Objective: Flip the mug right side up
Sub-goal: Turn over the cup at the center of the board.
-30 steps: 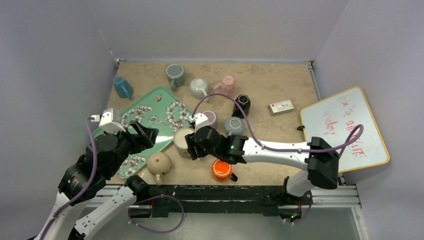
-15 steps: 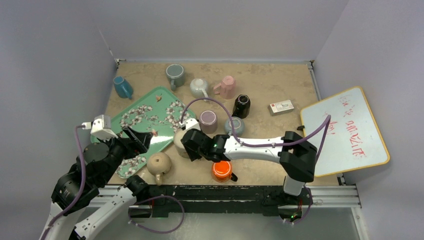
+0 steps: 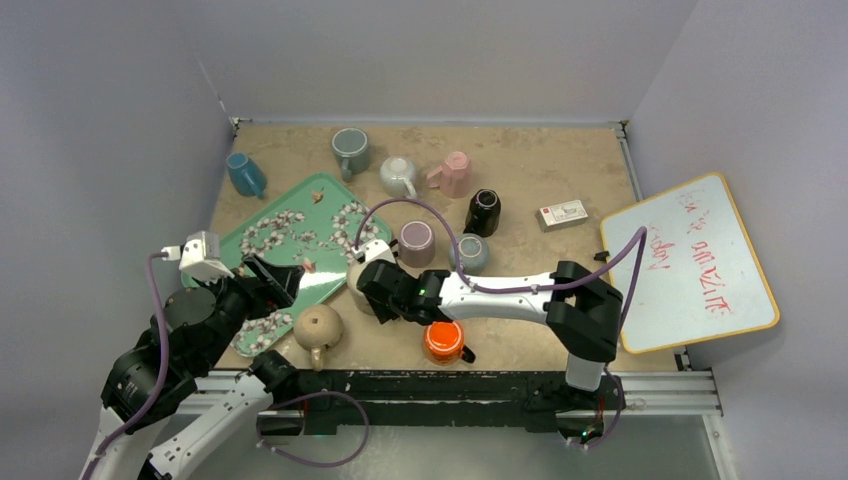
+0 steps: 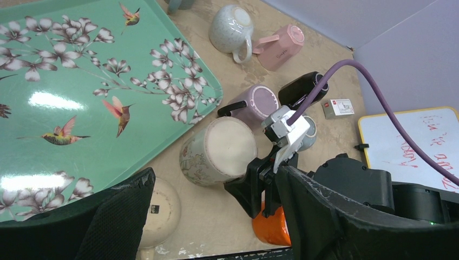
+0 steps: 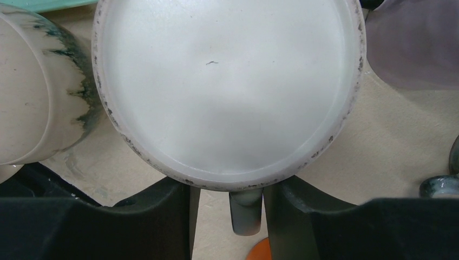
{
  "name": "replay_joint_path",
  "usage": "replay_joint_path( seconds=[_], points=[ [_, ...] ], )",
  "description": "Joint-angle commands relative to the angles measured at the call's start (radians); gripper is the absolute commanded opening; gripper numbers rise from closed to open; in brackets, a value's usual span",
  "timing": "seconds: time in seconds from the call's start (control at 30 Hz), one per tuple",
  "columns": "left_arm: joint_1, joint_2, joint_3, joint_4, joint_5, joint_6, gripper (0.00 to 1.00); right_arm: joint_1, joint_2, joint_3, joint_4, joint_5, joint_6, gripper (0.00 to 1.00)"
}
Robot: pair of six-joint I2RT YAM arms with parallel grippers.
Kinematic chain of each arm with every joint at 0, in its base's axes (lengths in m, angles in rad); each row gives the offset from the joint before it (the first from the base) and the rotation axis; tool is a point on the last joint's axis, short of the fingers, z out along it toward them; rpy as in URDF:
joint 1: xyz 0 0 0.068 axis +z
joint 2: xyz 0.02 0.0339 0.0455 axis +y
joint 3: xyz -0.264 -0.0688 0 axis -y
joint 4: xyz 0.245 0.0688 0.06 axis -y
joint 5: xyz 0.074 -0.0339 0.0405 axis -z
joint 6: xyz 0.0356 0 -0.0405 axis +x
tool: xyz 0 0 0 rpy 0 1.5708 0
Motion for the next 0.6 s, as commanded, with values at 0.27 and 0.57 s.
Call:
replay_joint_path(
  seconds=[0.27, 0.57],
  points=[
    [-0.001, -0.029, -0.023, 0.014, 0.027, -0.024, 0.81, -0.001, -0.043, -0.03, 0.099, 0.058, -0.042, 0.03],
    [0.0, -0.018, -0.082, 0.065, 0.099, -0.041, 0.79, -0.002, -0.198, -0.143, 0.284, 0.048, 0.018, 0.0]
  ],
)
